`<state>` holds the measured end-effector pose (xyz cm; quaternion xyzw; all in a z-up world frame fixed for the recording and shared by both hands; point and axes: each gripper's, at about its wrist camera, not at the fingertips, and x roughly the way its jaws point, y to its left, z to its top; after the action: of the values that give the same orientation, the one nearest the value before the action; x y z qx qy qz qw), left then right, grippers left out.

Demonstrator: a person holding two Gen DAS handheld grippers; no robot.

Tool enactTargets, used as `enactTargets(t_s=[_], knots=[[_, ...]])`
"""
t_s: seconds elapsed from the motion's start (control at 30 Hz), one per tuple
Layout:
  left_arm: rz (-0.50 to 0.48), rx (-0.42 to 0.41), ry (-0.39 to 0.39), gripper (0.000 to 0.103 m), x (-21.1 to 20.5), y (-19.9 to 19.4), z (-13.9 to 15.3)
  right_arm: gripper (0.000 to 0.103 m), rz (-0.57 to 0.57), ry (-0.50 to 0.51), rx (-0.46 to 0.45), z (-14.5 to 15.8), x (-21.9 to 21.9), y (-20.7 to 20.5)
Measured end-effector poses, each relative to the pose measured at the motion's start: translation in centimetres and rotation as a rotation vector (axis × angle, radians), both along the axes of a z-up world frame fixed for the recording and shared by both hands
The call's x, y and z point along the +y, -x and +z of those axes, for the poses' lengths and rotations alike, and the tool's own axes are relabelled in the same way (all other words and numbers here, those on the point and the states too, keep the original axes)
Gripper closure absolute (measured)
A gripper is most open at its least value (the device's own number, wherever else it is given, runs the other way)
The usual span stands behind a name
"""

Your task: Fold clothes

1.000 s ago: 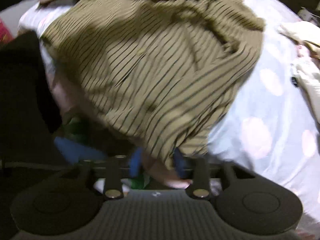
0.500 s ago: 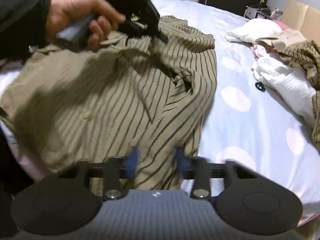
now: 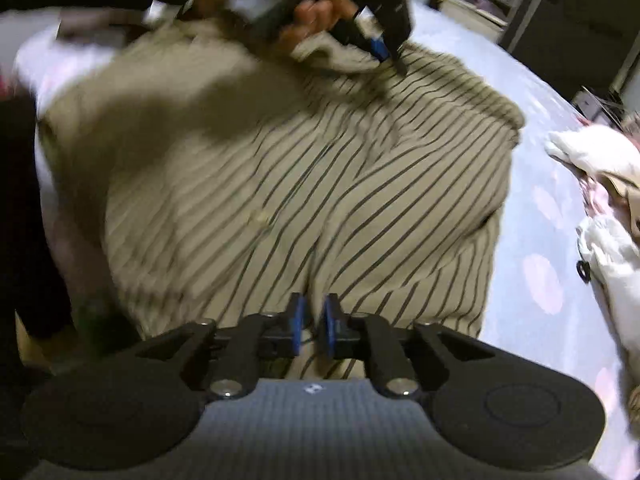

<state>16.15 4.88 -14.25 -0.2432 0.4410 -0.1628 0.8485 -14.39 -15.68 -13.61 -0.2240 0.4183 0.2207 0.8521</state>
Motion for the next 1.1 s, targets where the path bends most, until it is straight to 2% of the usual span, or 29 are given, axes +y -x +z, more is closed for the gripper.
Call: enactTargets(t_s=[0.03,0.1,0.2,0.27,0.3,0.37,0.53,0.7,0.73,0.77,0.8,0.87,0.93,1.03,1.1], knots=[[0.011,0.000,0.022,0.076,0.6,0.2,-0.1,0.072,0.009,-0.003,0.011,0.1,0.0,-0.1],[0.030,-0.003,0.080,0.062,1.7,0.6,-0.3,0.069,-0.006,-0.066,0.032,1.2,-0.9,-0.1],[0.036,-0.058,0.057,0.062,2.1,0.6,1.1,0.068,-0.035,-0.156,0.050,2.9,-2.4,-0.3],[0.061,-0.111,0.042,0.056,2.6,0.0,2.5,0.065,-0.082,-0.196,0.012,4.2,-3.3,-1.0],[0.067,-0.117,0.047,0.052,2.6,-0.5,2.9,0.063,-0.110,-0.213,-0.011,4.8,-3.7,-1.4],[0.067,-0.110,0.045,0.051,2.5,-1.8,3.6,0.062,-0.151,-0.239,-0.047,5.2,-4.5,-1.9],[-0.039,-0.114,-0.153,0.051,-0.2,-5.7,3.5,0.062,-0.143,-0.292,-0.058,4.7,-4.9,-2.0],[-0.081,-0.084,-0.269,0.051,-2.4,-8.1,1.4,0.058,-0.136,-0.342,-0.066,4.1,-5.3,-2.3],[-0.094,-0.081,-0.271,0.060,-2.6,-8.3,1.2,0.056,-0.136,-0.346,-0.061,3.9,-5.3,-2.8],[-0.123,-0.078,-0.258,0.078,-2.7,-8.4,1.0,0.056,-0.136,-0.348,-0.054,3.7,-5.4,-3.2],[-0.166,-0.082,-0.262,0.100,-3.1,-8.5,0.9,0.056,-0.138,-0.351,-0.048,3.6,-5.5,-3.6],[-0.242,-0.114,-0.305,0.103,-4.0,-8.4,1.2,0.056,-0.142,-0.358,-0.039,3.3,-5.7,-4.5],[-0.242,-0.170,-0.307,0.103,-3.9,-8.1,2.3,0.056,-0.138,-0.367,-0.032,2.9,-5.7,-5.3],[-0.105,-0.316,-0.195,0.103,-1.8,-7.7,4.8,0.056,-0.132,-0.374,-0.025,2.4,-5.6,-6.0],[0.005,-0.312,-0.211,0.103,-0.6,-8.5,5.1,0.056,-0.136,-0.381,-0.020,2.2,-5.6,-6.2]])
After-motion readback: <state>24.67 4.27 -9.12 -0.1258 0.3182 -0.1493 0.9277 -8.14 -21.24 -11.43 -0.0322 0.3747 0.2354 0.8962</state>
